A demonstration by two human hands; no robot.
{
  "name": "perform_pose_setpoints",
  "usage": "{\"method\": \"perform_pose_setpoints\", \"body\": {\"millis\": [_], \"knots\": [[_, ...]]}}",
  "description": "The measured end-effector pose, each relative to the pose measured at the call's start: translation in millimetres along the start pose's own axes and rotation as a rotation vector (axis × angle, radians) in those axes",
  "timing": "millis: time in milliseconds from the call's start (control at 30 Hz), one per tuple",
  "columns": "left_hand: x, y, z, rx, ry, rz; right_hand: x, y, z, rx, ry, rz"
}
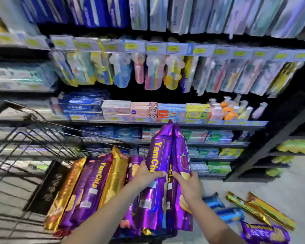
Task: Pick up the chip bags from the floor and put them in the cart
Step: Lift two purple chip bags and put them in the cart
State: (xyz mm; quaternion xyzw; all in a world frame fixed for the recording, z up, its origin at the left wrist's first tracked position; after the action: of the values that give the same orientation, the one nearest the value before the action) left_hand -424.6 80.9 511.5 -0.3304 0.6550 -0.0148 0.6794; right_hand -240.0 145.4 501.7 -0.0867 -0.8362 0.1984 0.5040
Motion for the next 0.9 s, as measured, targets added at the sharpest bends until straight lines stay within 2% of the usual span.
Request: {"method": "perform_pose_setpoints", "body": {"millis": [167, 400, 467, 633, 767, 900], "knots": [[29, 3, -161, -0.117, 0.009, -0.036, 34, -43, 156, 0.123, -0.013, 0.024], [55, 1, -320, -0.209, 0.078, -0.069, 57, -98, 313, 0.201, -0.12, 0.086], [59, 0, -349, -0.269, 0.087, -0.067, 59, -104, 345, 0.227, -0.161, 0.109], [108, 30, -421, -0.271, 0.099, -0.187, 57, -99, 432, 0.277, -0.274, 0.12], [208, 91, -473, -0.322, 0.125, -0.249, 43, -84, 475, 0.275, -0.324, 0.098], [189, 75, -453, -0.341, 0.143, -0.242, 10, -74, 491, 0.249, -0.349, 0.131]]}}
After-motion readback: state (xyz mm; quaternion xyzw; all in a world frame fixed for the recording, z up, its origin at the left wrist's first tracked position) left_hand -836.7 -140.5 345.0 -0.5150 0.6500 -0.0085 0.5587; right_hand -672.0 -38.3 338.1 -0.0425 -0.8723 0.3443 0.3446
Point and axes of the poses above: each hand's wrist, its own y-axis towards the middle knuckle, its own z-axis out of the palm, x = y × z, the point moved 9 cm from there along y, towards the middle knuckle, and after that the axes turned 4 degrees about -y, right-handed, at the moved point
